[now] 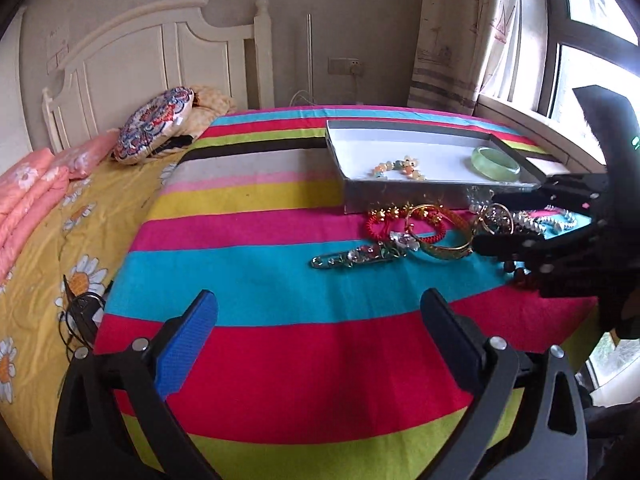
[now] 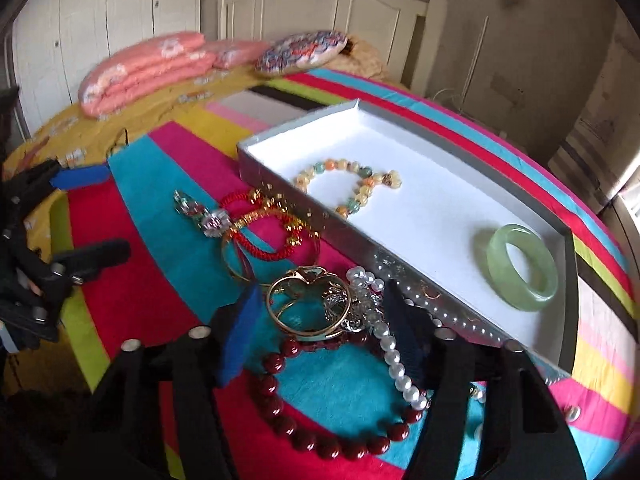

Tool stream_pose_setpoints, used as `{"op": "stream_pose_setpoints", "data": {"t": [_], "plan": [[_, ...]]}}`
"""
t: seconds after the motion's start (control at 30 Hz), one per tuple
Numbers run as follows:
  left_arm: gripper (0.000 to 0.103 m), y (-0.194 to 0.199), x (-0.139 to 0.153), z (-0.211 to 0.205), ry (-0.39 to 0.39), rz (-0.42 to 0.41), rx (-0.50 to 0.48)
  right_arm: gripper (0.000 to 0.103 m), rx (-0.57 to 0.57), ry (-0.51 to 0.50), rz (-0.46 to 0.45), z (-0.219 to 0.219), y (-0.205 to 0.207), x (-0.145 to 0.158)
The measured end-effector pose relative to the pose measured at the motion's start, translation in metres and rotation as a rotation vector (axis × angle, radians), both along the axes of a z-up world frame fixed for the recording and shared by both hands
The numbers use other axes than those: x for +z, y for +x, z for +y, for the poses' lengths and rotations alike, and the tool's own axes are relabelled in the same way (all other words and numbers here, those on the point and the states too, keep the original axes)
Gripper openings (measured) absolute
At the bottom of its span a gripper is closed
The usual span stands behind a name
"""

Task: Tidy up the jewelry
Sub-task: 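Move both tools back toward the jewelry beside the tray, then grasp the rose-gold rings with the right tool while the left tool grasps the gold bangle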

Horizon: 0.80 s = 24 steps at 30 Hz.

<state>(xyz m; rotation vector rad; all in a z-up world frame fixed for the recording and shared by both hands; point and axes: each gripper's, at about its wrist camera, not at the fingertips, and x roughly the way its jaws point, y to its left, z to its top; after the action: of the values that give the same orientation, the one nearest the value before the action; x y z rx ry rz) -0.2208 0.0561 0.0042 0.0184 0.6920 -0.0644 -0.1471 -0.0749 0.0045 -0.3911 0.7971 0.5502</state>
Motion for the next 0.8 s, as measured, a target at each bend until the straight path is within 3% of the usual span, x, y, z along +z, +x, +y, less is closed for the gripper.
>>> {"op": "stream_pose_setpoints", "data": {"t": [0.07, 0.1, 0.3, 0.6, 0.8], "plan": [[0.101, 0.002, 0.001, 0.002, -0.017, 0.007, -0.002, 0.048, 0.006, 0.000, -0.007, 0.001, -0.001, 0.001], [0.100, 0.002, 0.002, 0.004, -0.020, 0.011, 0.000, 0.038, 0.003, 0.005, -0.023, 0.001, -0.003, 0.003], [0.100, 0.006, 0.005, 0.006, 0.003, 0.018, 0.003, 0.038, -0.038, 0.136, -0.033, -0.017, -0.009, 0.015], [0.100, 0.018, 0.007, -0.031, 0.021, 0.032, -0.082, 0.038, -0.024, 0.348, -0.056, -0.040, -0.025, 0.039], [0.094, 0.035, 0.003, -0.049, 0.073, 0.056, -0.114, 0.038, -0.031, 0.374, -0.088, -0.049, -0.036, 0.050]]}}
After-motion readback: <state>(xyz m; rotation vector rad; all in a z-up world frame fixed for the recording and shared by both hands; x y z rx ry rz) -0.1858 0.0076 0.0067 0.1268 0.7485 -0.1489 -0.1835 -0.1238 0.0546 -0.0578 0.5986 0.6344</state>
